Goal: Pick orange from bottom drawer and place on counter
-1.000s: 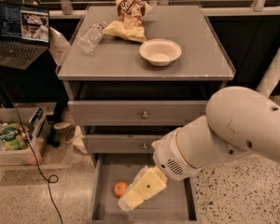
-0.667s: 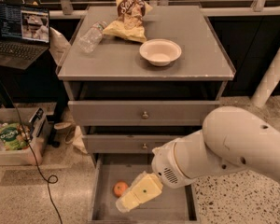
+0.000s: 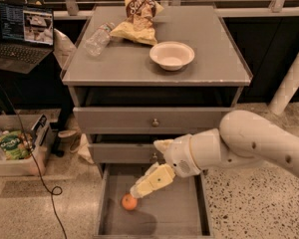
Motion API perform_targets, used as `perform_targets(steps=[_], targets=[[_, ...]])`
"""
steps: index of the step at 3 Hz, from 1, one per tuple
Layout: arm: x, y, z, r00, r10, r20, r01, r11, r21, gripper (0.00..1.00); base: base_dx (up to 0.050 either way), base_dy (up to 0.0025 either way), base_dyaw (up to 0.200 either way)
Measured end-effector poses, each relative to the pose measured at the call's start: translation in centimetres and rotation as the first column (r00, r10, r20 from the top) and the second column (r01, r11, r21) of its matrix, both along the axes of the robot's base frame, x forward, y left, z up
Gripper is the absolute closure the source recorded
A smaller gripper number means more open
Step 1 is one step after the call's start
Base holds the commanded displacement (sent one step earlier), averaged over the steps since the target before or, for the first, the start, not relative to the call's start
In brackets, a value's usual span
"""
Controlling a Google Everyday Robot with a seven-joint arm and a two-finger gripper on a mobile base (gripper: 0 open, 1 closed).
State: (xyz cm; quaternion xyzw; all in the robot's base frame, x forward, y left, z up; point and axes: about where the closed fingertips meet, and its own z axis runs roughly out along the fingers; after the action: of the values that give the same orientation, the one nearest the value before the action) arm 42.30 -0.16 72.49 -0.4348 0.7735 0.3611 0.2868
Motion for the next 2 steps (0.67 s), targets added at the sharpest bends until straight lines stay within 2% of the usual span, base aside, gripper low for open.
perform_targets(steps=[1, 2], targets=[[2.21, 0.25, 0.42, 0.9909, 0.119, 0.063, -0.125, 0.988, 0.095, 0.00, 0.000, 0.00000, 0.000], [2.32, 0.25, 0.35, 0.9910, 0.117, 0.065, -0.123, 0.988, 0.096, 0.00, 0.000, 0.00000, 0.000]])
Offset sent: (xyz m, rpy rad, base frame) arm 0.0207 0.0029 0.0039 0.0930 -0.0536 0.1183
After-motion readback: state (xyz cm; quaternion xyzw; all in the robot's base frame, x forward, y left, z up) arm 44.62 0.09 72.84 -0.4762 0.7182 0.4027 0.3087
